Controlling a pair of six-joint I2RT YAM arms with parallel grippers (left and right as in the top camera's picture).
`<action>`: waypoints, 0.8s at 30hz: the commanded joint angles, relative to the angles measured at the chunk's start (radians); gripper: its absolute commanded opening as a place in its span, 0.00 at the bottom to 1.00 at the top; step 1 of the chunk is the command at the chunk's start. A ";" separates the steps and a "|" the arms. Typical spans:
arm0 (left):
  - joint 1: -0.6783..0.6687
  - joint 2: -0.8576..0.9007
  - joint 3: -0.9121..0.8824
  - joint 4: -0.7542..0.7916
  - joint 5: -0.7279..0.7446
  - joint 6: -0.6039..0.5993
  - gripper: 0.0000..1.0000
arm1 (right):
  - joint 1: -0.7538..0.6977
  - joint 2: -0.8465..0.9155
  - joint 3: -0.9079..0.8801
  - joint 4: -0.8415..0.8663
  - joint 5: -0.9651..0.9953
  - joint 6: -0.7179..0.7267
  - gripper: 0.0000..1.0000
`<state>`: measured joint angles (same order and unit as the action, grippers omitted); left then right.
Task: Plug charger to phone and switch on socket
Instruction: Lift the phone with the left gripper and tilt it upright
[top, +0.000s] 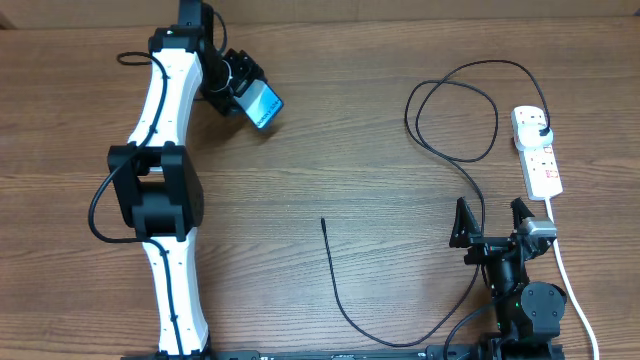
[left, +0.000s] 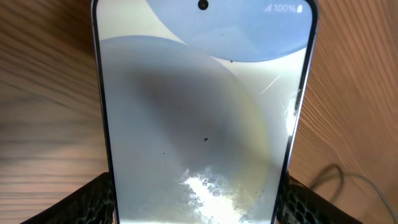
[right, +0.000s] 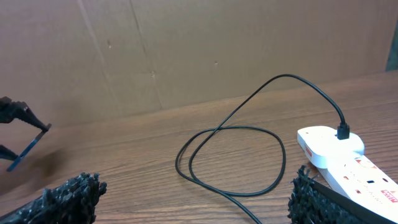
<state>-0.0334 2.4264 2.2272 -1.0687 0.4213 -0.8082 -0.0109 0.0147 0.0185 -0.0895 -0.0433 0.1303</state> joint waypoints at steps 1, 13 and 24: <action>-0.021 0.000 0.034 0.004 0.126 0.020 0.04 | 0.000 -0.011 -0.011 0.006 0.013 -0.003 1.00; -0.080 0.000 0.034 -0.033 0.282 0.019 0.04 | 0.000 -0.011 -0.011 0.006 0.013 -0.003 1.00; -0.106 0.000 0.034 -0.097 0.407 -0.076 0.04 | 0.000 -0.011 -0.011 0.006 0.013 -0.003 1.00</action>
<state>-0.1371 2.4264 2.2284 -1.1564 0.7147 -0.8394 -0.0109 0.0147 0.0185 -0.0898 -0.0433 0.1299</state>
